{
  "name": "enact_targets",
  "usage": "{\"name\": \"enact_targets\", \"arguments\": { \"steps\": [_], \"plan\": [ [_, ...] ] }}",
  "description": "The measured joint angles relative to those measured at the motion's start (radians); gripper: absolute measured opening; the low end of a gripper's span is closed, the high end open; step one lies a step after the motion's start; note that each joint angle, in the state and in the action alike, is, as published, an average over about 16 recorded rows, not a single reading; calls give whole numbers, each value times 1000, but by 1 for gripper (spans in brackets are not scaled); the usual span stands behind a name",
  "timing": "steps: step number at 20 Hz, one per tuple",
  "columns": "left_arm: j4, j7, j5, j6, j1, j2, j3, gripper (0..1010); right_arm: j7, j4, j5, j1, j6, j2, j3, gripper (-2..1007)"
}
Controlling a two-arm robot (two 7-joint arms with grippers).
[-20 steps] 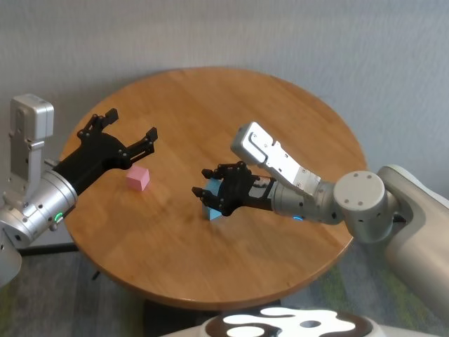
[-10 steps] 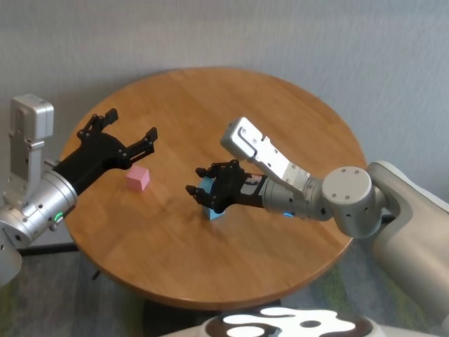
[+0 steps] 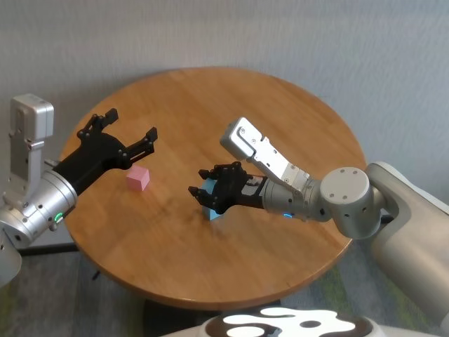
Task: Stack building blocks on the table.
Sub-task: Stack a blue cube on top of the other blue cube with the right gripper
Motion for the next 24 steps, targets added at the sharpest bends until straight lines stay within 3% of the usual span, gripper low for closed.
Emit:
{"name": "enact_targets", "arguments": {
  "steps": [24],
  "plan": [
    [0,0,0,0,0,0,0,1001,-2,4,8,-4,35,-8,9,358]
  ]
}}
